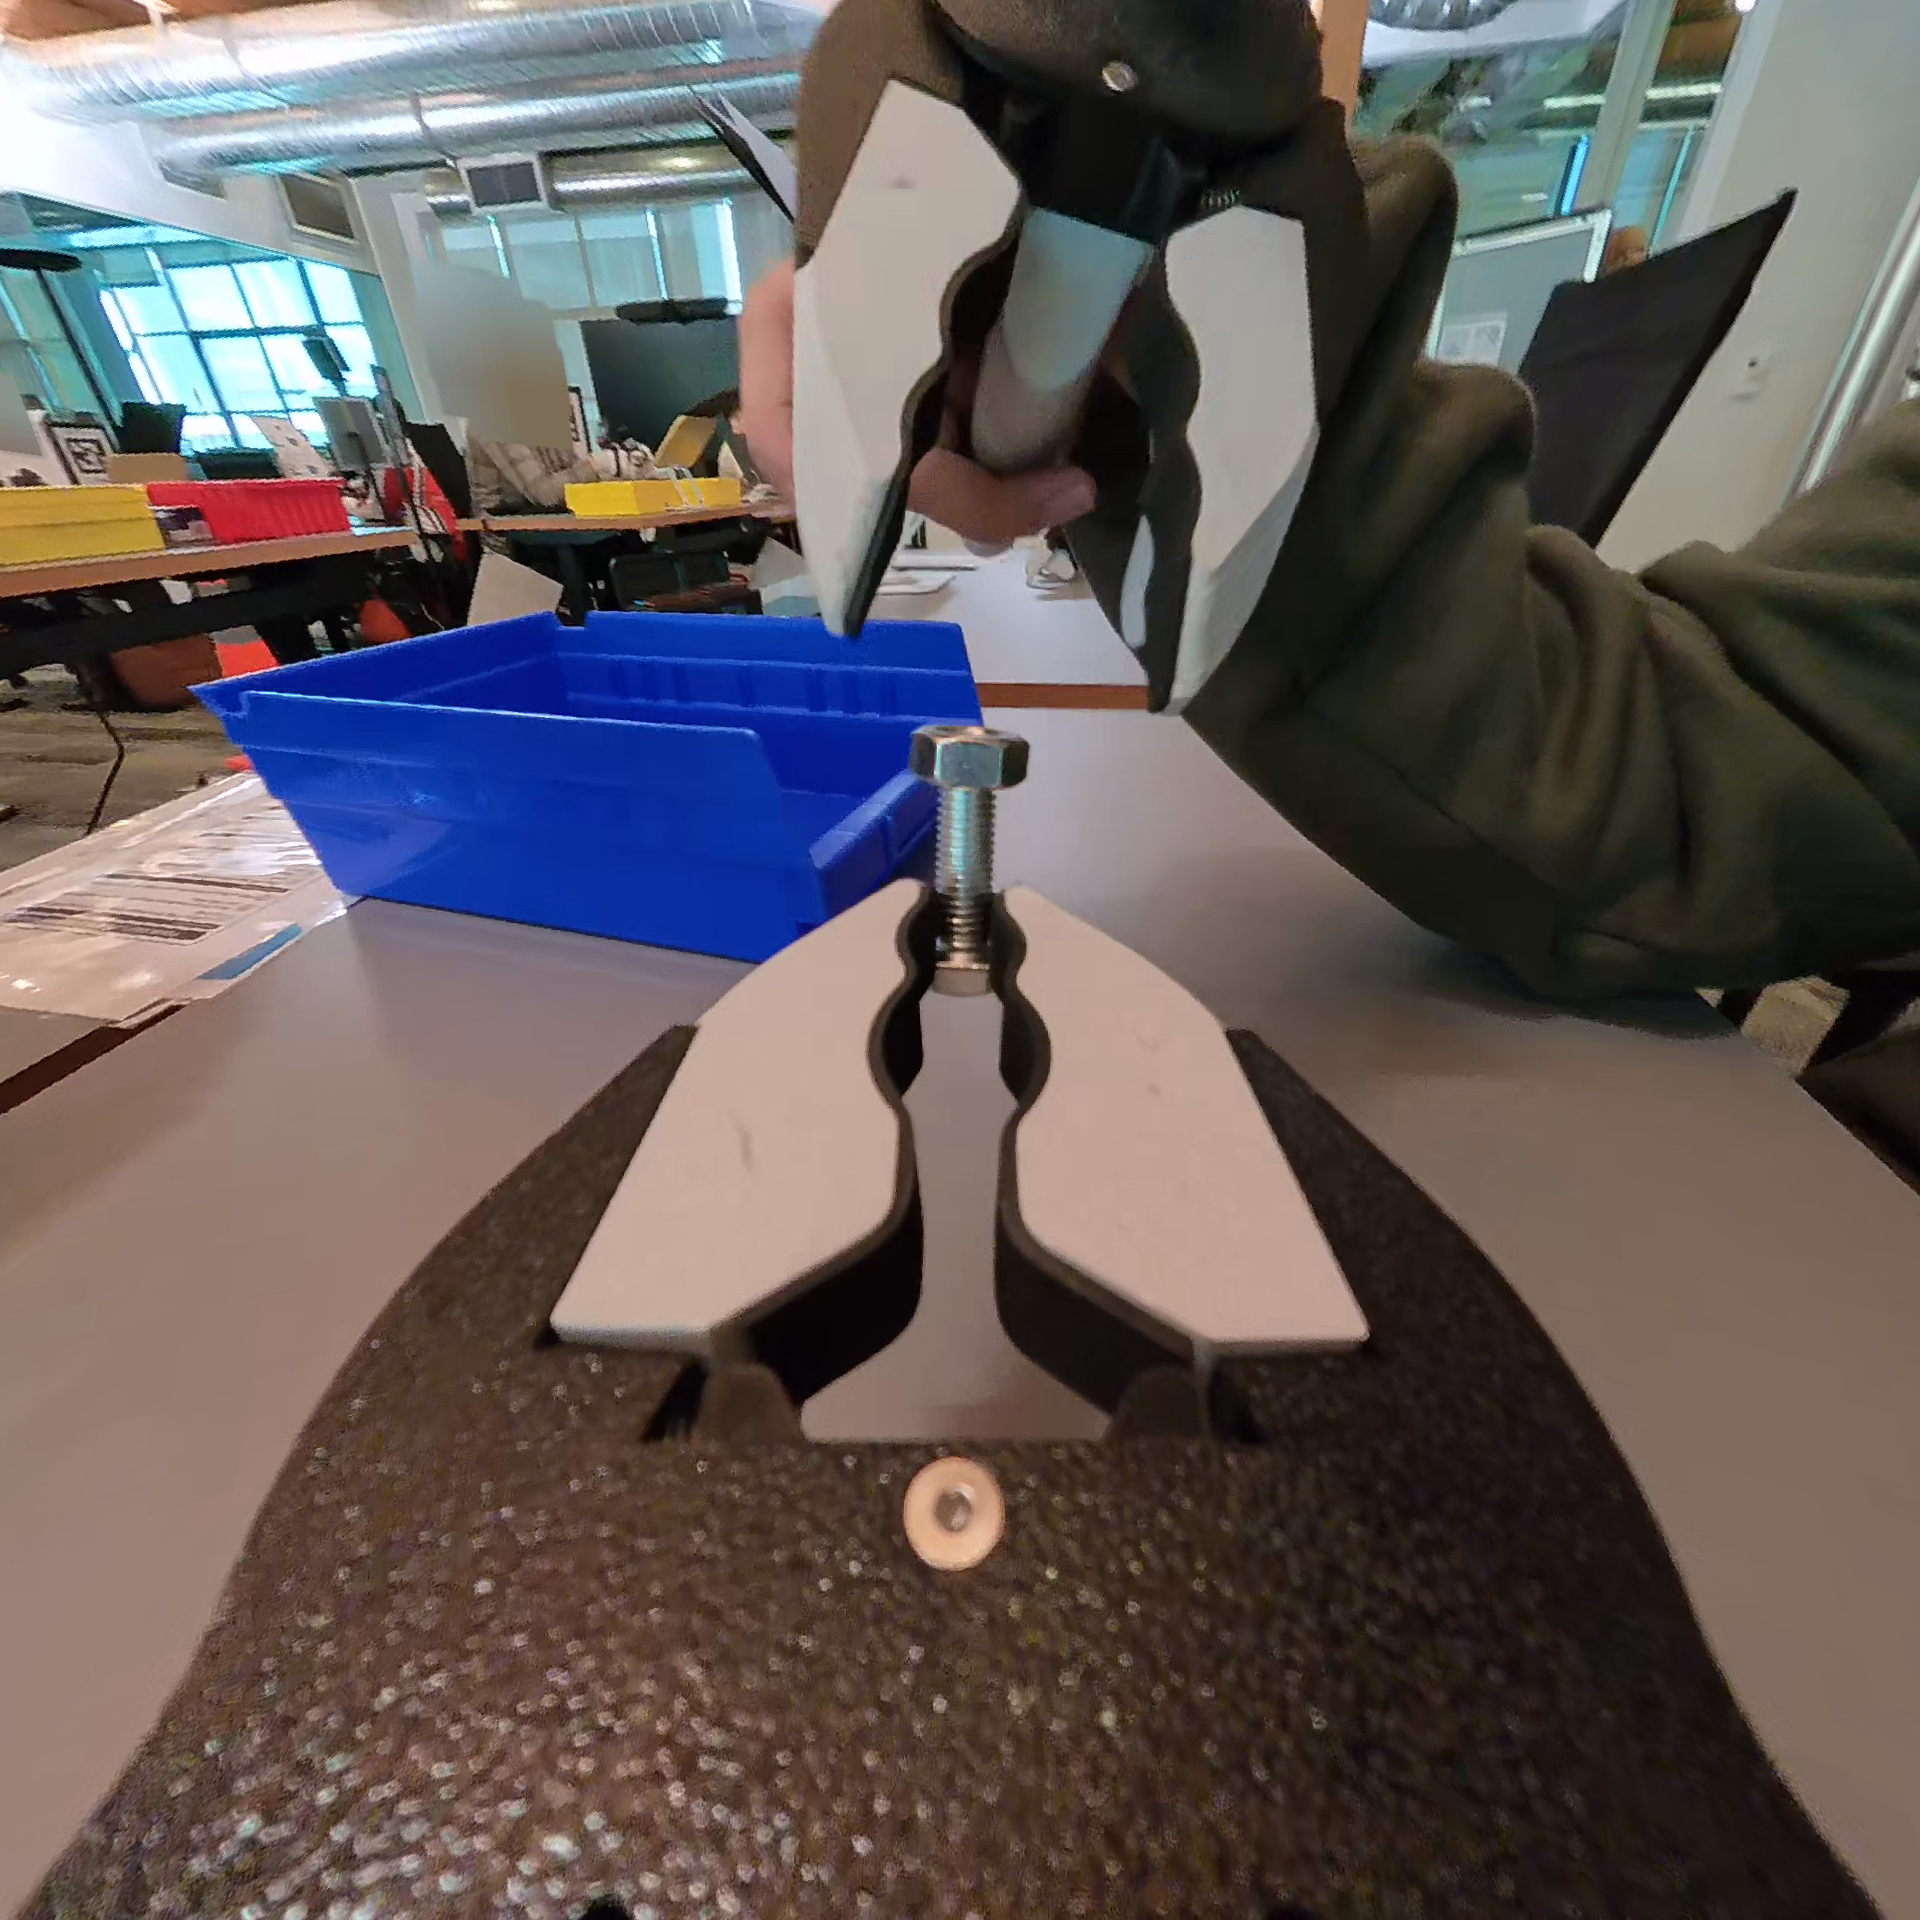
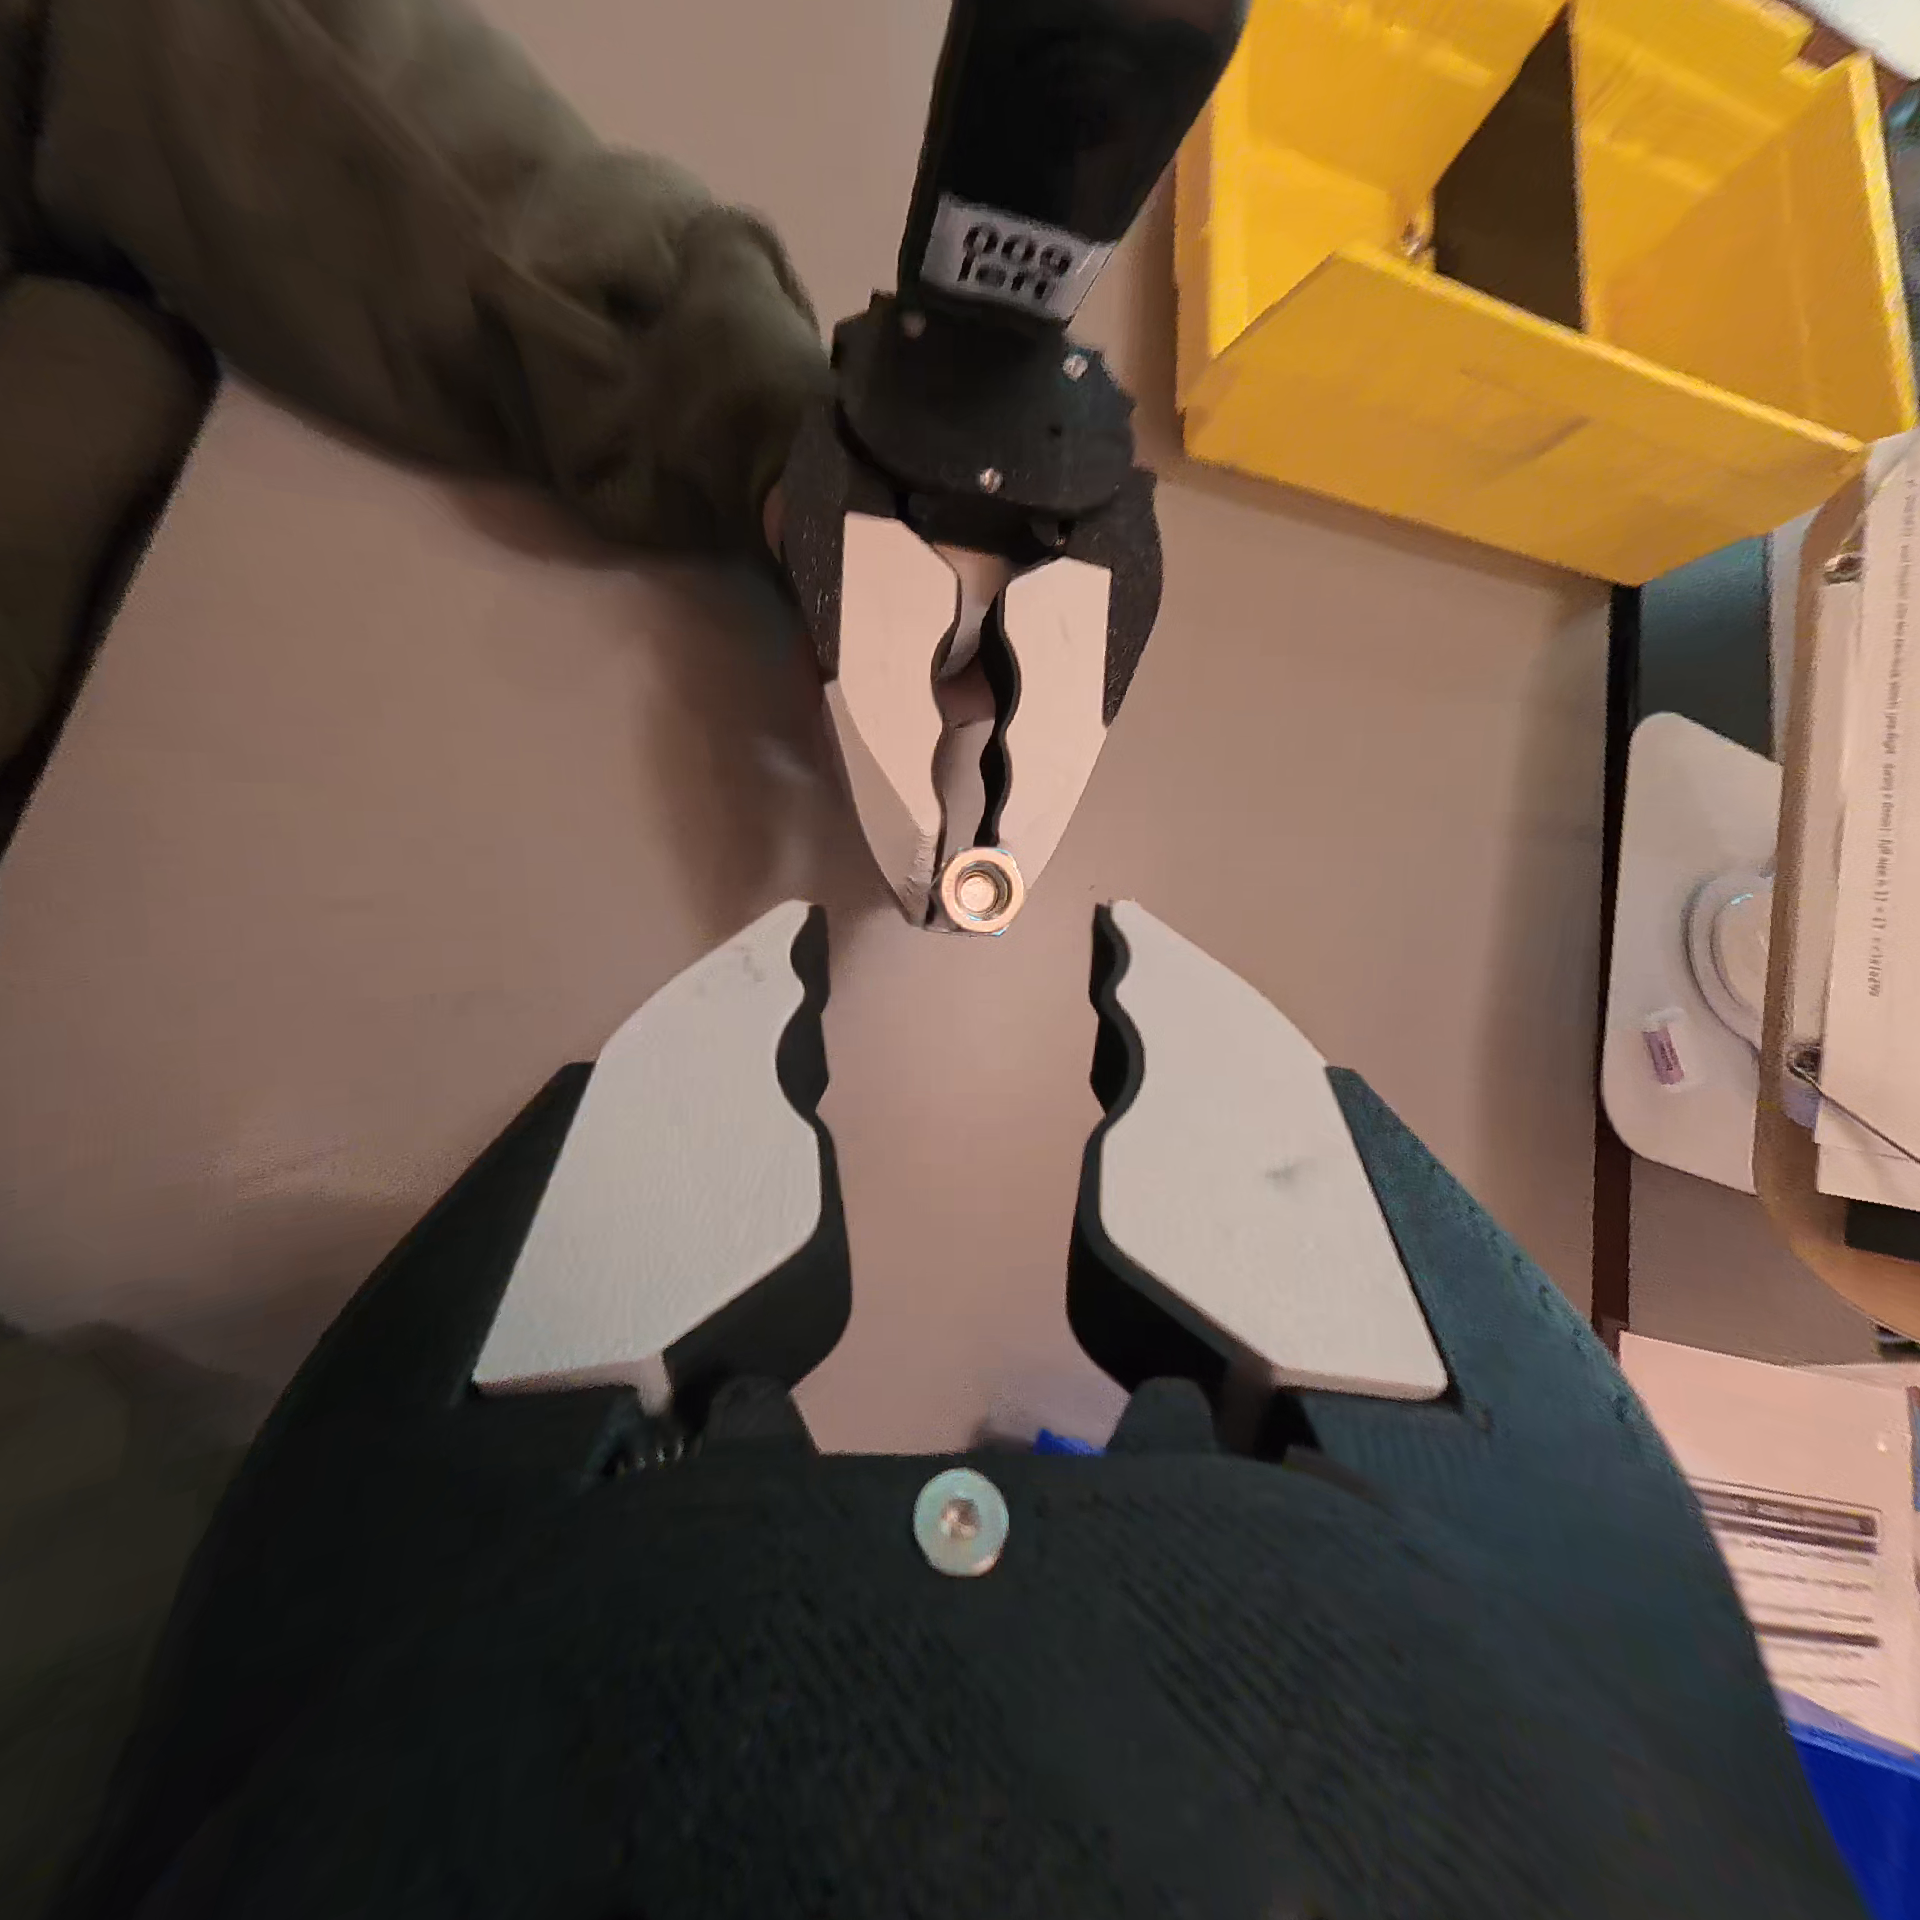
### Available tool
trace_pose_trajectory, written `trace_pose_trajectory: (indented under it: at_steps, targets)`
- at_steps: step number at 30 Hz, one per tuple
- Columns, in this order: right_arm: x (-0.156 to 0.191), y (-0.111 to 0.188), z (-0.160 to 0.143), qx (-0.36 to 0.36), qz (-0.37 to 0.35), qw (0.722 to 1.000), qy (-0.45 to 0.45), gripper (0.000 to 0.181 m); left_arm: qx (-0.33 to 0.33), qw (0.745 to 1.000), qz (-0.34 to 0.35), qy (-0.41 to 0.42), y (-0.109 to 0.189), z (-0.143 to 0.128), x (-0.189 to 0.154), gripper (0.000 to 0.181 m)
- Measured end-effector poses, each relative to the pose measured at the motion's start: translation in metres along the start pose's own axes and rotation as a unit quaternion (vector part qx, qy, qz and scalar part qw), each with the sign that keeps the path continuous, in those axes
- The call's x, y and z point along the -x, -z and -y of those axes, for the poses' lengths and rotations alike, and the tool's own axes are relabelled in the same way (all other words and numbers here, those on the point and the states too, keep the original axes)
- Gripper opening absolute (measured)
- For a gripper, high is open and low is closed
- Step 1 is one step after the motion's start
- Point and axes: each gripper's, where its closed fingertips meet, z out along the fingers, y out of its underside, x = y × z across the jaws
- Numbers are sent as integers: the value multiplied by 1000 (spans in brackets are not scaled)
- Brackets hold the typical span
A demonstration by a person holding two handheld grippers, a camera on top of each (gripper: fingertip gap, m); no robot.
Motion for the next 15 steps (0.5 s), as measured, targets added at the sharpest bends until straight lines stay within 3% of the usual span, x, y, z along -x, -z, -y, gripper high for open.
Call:
trace_pose_trajectory:
  at_steps: [4,7,9,12,15]
  targets:
    - [-19,8,6,-69,-61,995,-44,57,-11,999,35,7,5,2,12,9]
    - [-44,9,11,-143,-148,972,-109,63,-8,998,60,8,6,2,19,9]
    - [-55,14,13,-224,-196,939,-173,64,-4,998,69,9,6,1,21,9]
    - [-54,23,4,-357,-243,864,-257,59,-9,997,73,16,5,3,21,9]
    - [-46,27,-16,-427,-292,809,-277,58,-14,997,72,29,4,6,19,9]
